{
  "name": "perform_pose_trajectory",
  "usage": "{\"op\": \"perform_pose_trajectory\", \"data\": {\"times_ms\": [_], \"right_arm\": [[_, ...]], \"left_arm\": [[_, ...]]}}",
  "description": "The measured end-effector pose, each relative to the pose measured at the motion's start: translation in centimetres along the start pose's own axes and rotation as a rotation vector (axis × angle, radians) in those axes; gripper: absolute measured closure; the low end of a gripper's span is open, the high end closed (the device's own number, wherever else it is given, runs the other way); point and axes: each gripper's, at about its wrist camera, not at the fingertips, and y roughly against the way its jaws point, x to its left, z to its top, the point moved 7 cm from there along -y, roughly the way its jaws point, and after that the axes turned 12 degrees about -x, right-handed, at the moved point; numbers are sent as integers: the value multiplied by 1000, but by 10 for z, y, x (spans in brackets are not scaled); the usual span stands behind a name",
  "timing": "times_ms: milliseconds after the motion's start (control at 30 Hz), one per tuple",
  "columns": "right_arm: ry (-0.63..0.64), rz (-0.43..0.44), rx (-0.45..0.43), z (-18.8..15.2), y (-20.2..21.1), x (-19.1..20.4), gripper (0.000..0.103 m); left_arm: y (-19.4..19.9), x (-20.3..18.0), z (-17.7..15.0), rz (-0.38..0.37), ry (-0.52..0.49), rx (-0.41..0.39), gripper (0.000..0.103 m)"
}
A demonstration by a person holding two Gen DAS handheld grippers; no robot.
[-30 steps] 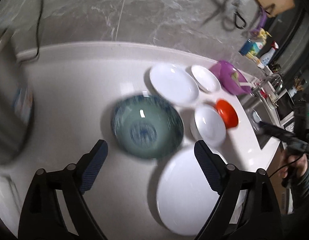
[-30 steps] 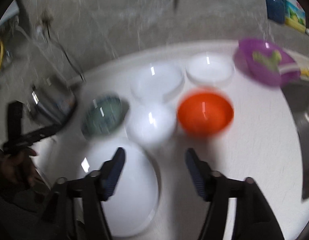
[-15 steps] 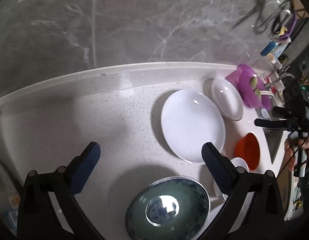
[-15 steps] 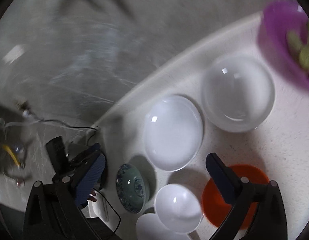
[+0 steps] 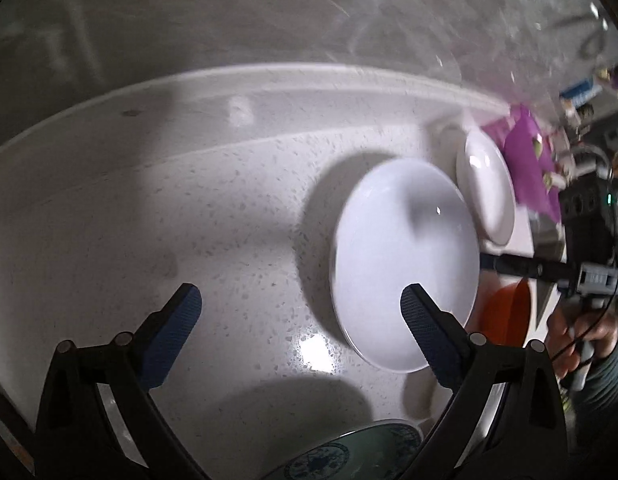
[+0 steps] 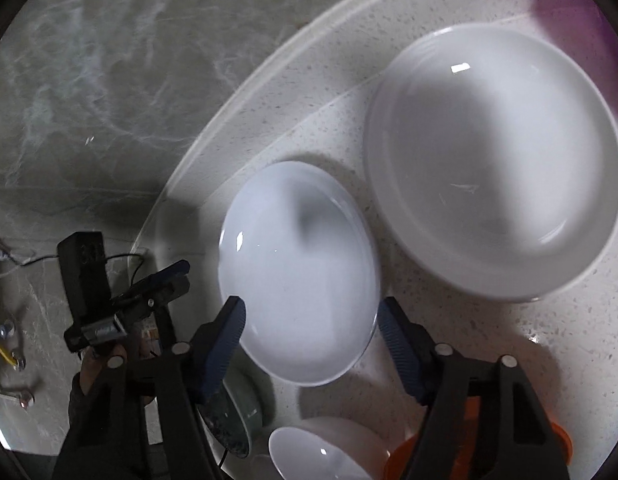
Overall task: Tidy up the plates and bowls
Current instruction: 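Open both grippers and move them to grasp the white deep plate's rim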
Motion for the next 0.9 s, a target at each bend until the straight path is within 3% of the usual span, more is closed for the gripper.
{"op": "perform_pose_trajectory", "data": {"times_ms": [167, 333, 467, 533, 633, 700, 800, 900], "right_arm": [[-33, -34, -5, 5, -9, -6, 40], [-34, -68, -2, 4, -17, -11, 42], [-34, -66, -7, 5, -18, -12, 46], [-18, -75, -10, 5, -19, -10, 49], [8, -107, -9, 7, -17, -11, 59], [29, -127, -1, 6, -22, -9, 74], [51, -137, 12, 4, -30, -5, 86], [76, -151, 14, 2, -35, -2, 90]], "left_arm": [[-14, -12, -9, 22, -40, 22, 9], [-30, -15, -15, 27, -44, 38, 39], [-37, -14, -13, 26, -44, 25, 44], [-38, -13, -11, 34, -50, 25, 53], [-39, -19, -12, 40, -85, 37, 71], [-40, -23, -12, 49, -99, 44, 74], [-45, -33, -10, 40, -106, 54, 84], [-48, -36, -8, 64, -132, 60, 86]]}}
